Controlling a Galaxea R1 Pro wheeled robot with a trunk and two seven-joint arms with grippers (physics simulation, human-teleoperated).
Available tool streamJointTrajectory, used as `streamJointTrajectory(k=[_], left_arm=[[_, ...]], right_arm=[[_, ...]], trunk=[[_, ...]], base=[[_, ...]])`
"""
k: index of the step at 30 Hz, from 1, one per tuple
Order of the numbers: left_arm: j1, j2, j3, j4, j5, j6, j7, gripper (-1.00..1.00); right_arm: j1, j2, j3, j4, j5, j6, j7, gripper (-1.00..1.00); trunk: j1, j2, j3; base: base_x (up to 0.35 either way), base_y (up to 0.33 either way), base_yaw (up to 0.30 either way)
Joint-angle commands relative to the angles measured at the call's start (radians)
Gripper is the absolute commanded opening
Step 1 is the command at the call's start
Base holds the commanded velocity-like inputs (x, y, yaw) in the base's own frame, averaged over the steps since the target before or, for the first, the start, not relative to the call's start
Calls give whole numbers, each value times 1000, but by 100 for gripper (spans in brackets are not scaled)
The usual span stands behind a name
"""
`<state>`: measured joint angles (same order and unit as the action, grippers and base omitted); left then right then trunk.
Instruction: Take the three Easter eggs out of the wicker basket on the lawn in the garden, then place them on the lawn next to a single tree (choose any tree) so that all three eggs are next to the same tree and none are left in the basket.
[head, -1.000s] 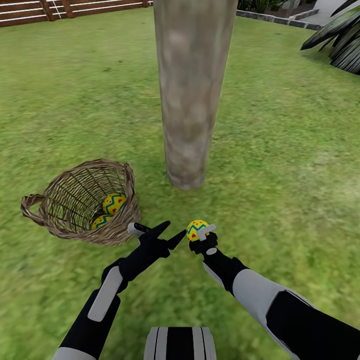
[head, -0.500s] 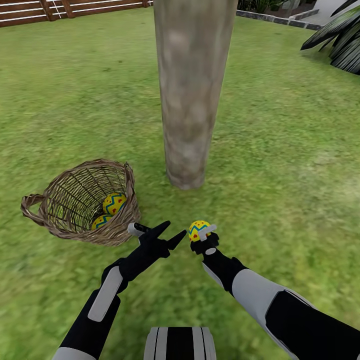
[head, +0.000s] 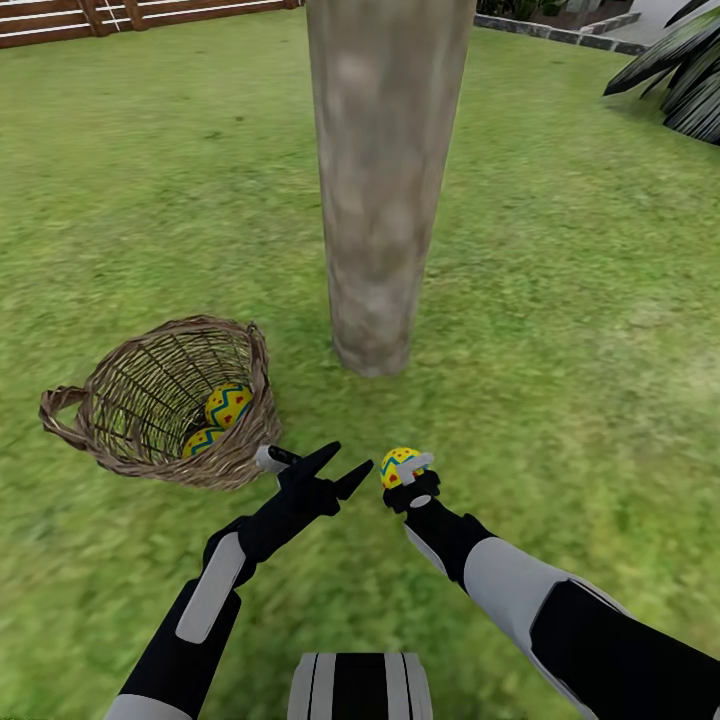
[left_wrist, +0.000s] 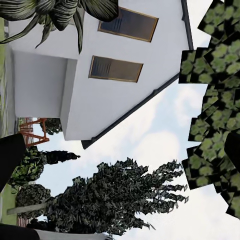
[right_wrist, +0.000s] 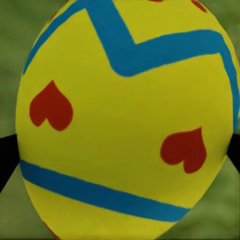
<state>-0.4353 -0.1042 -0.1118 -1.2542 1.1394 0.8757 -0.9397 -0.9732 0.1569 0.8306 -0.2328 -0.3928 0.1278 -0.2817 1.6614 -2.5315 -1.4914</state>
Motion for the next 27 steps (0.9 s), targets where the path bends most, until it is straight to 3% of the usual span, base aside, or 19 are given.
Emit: streamJointTrajectory(k=[1,8,15,19,27], left_arm=[[0,0,0,1,3,5,-1,100],[0,0,0,1,3,5,-1,100],[0,0,0,1,3,3,-1,100],[0,0,0,1,3,3,-1,100],[0,0,0,1,3,3,-1,100]], right_arm=[[-1,-1,9,-2,-6,7,-7,-100],[0,-2,8,-3,-6,5,-7,-100],[1,-3,8,-5,-5,-7,-7,-100],[1,-5,7,-5,-5,-73,-6,-100],[1,-2,7,-5,-4,-81,-5,-100]], trunk=[[0,0,-1],[2,-1,-20],[3,-2,-24],[4,-2,-35],[5,-3,-43]], base=[[0,0,0],[0,0,0],[0,0,0],[0,0,0],[0,0,0]])
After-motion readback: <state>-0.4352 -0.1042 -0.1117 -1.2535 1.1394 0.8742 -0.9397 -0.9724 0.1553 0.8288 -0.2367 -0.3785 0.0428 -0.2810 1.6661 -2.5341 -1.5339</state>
